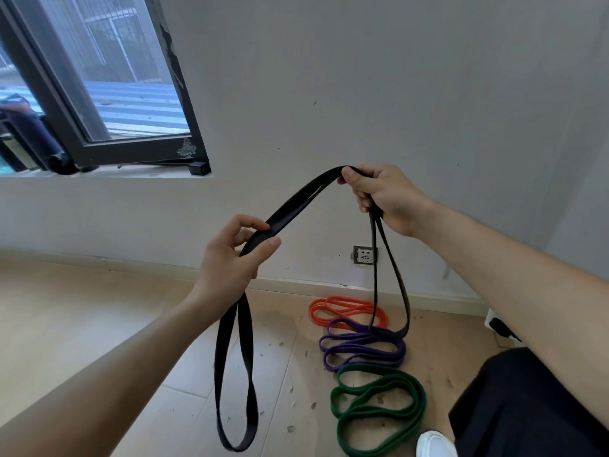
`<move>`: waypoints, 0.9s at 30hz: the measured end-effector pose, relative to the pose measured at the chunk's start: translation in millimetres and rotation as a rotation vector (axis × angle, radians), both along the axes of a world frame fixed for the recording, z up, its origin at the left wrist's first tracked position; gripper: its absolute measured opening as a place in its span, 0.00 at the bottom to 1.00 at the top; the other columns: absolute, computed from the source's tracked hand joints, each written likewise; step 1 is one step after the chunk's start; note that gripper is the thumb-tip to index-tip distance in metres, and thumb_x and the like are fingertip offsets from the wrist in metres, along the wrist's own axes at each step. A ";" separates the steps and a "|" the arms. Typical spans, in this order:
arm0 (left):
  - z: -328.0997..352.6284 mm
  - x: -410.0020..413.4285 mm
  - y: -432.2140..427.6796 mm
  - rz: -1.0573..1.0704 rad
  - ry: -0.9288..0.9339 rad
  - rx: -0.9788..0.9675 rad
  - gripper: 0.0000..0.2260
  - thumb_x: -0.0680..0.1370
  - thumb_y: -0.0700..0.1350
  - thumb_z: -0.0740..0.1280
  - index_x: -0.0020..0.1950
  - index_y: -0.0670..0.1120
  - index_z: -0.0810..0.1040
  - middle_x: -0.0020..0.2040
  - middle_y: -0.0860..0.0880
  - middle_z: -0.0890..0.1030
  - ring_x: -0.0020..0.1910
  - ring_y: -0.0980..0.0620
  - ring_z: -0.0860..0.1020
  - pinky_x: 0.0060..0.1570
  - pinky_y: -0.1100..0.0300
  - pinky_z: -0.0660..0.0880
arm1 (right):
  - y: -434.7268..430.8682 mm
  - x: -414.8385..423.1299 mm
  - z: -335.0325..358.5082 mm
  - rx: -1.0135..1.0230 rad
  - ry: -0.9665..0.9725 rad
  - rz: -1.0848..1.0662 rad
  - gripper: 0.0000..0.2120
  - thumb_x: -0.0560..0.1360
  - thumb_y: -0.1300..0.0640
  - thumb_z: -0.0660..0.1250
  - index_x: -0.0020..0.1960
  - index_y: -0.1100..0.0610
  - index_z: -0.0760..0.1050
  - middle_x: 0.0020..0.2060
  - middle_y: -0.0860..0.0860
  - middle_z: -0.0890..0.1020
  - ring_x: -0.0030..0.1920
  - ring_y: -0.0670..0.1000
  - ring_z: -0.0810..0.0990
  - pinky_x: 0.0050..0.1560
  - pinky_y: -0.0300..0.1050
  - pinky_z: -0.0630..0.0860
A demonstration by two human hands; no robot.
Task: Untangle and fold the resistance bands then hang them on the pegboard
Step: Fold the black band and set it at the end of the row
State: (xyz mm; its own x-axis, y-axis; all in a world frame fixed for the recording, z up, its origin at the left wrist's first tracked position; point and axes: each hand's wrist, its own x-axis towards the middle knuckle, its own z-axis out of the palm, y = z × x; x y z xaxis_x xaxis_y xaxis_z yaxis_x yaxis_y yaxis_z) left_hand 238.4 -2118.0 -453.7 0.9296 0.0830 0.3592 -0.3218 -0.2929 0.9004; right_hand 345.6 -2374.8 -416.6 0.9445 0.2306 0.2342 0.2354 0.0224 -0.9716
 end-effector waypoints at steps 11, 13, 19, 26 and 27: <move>-4.4 2.5 10.2 0.085 -0.068 0.132 0.01 0.78 0.44 0.74 0.48 0.50 0.85 0.40 0.49 0.86 0.42 0.49 0.86 0.47 0.49 0.82 | -1.7 -0.1 -6.3 -0.047 0.006 0.044 0.11 0.81 0.53 0.66 0.51 0.62 0.80 0.28 0.48 0.66 0.29 0.49 0.65 0.35 0.43 0.64; -3.4 1.8 10.5 0.107 -0.080 0.129 0.03 0.77 0.44 0.74 0.49 0.51 0.85 0.40 0.51 0.86 0.42 0.50 0.86 0.48 0.45 0.83 | -3.1 -0.5 -6.5 -0.057 0.011 0.053 0.11 0.81 0.53 0.66 0.52 0.62 0.80 0.29 0.49 0.66 0.29 0.49 0.65 0.36 0.44 0.64; 4.7 1.3 12.8 0.226 -0.075 0.118 0.16 0.75 0.45 0.76 0.62 0.51 0.79 0.43 0.52 0.88 0.43 0.55 0.86 0.51 0.54 0.82 | -6.0 -1.3 -8.9 -0.082 0.012 0.086 0.12 0.80 0.52 0.67 0.53 0.62 0.80 0.29 0.48 0.67 0.30 0.49 0.66 0.38 0.45 0.65; 7.4 2.5 17.0 0.215 -0.013 0.083 0.04 0.76 0.45 0.76 0.51 0.51 0.87 0.39 0.52 0.86 0.42 0.52 0.85 0.51 0.47 0.83 | -6.5 -5.9 -8.2 -0.084 0.003 0.156 0.16 0.76 0.51 0.68 0.55 0.64 0.79 0.30 0.48 0.68 0.31 0.48 0.66 0.38 0.43 0.66; 7.1 2.6 17.4 0.208 -0.001 0.063 0.04 0.76 0.45 0.76 0.49 0.51 0.87 0.38 0.52 0.86 0.42 0.53 0.85 0.50 0.50 0.83 | -6.5 -6.4 -8.0 -0.080 0.003 0.160 0.18 0.75 0.50 0.68 0.55 0.64 0.79 0.30 0.48 0.67 0.31 0.48 0.66 0.38 0.43 0.66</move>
State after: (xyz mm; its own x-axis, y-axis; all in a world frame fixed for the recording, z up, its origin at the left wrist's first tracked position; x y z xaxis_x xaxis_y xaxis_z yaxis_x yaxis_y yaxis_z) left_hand 241.0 -2100.6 -446.6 0.8943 0.2501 0.3711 -0.2499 -0.4089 0.8777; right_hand 339.2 -2381.3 -424.6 0.8950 0.3956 0.2062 0.2320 -0.0180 -0.9725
